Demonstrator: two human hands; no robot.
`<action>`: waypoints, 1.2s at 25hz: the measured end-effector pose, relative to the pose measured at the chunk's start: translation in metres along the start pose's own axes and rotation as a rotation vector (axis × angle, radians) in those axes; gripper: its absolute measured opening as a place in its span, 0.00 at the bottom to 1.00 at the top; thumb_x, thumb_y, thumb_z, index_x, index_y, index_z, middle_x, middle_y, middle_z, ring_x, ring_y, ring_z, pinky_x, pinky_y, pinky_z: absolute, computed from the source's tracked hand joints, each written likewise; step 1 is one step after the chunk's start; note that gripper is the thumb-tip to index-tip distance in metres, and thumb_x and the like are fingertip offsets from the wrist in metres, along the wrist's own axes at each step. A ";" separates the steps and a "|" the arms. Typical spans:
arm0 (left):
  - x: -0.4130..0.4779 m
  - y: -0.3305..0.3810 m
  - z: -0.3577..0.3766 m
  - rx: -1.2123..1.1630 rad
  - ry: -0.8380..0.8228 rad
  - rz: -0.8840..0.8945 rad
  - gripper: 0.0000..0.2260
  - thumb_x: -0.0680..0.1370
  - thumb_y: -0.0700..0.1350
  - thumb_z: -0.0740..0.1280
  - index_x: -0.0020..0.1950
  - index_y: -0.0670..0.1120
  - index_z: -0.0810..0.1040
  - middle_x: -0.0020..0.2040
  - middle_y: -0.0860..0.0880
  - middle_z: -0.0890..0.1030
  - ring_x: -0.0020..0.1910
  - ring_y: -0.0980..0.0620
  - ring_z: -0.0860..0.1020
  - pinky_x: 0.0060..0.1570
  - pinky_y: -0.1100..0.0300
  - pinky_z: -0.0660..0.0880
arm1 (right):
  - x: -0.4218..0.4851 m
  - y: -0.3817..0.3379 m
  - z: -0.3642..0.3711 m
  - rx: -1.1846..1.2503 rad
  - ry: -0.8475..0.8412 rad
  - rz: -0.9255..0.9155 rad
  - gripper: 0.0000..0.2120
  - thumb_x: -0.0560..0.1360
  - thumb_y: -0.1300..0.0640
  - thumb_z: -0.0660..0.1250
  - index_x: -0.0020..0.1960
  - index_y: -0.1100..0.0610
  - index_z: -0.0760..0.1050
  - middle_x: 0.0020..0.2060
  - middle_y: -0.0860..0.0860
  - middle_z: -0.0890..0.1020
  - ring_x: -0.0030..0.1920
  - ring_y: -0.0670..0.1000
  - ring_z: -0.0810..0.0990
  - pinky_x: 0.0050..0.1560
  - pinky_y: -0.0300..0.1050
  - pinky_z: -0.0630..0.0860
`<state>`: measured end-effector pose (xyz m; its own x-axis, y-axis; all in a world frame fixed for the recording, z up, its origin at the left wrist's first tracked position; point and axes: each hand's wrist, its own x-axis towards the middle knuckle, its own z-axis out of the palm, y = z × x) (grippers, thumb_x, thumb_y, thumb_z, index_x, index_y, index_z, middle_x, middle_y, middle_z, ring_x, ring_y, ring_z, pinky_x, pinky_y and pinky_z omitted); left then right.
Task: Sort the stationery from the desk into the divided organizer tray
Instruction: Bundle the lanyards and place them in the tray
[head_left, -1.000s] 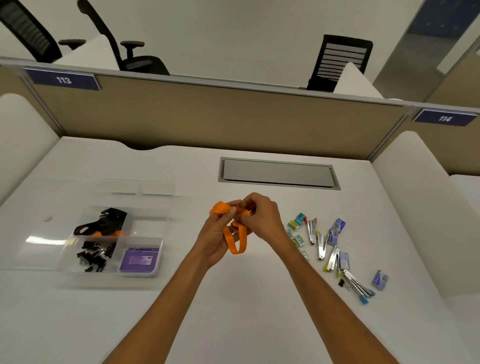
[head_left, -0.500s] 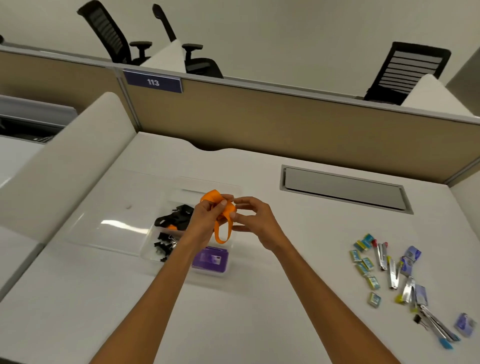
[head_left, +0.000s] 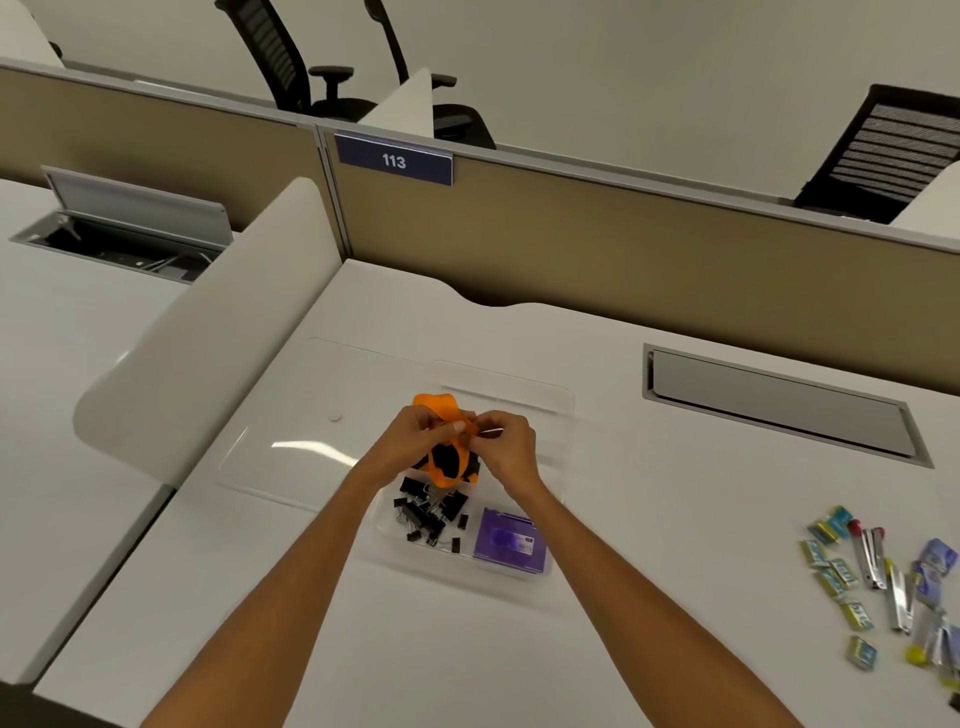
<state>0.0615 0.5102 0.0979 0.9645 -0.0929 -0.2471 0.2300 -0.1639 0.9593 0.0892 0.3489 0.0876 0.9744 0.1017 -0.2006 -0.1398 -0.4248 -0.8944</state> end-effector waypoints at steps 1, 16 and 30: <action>0.003 -0.004 -0.007 0.061 -0.022 -0.001 0.11 0.78 0.47 0.70 0.58 0.47 0.84 0.52 0.46 0.85 0.54 0.50 0.83 0.60 0.53 0.78 | 0.003 0.002 0.002 -0.058 0.013 -0.022 0.06 0.69 0.61 0.75 0.46 0.57 0.84 0.42 0.52 0.85 0.42 0.48 0.82 0.43 0.37 0.79; 0.019 0.002 -0.044 0.971 -0.194 -0.051 0.33 0.60 0.42 0.83 0.62 0.50 0.75 0.56 0.49 0.74 0.51 0.49 0.76 0.50 0.53 0.79 | 0.018 0.007 -0.007 -0.595 -0.340 -0.385 0.17 0.74 0.65 0.68 0.63 0.58 0.76 0.58 0.55 0.76 0.55 0.54 0.77 0.57 0.45 0.76; 0.024 -0.015 -0.039 0.899 0.008 0.052 0.06 0.75 0.43 0.72 0.51 0.47 0.87 0.48 0.48 0.84 0.42 0.51 0.78 0.45 0.60 0.73 | 0.027 0.012 -0.008 -0.758 -0.579 -0.449 0.09 0.73 0.56 0.71 0.53 0.54 0.83 0.43 0.52 0.82 0.42 0.53 0.79 0.44 0.54 0.78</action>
<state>0.0865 0.5489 0.0827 0.9725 -0.1150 -0.2024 0.0015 -0.8664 0.4994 0.1155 0.3396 0.0742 0.6487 0.7181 -0.2519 0.5541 -0.6726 -0.4904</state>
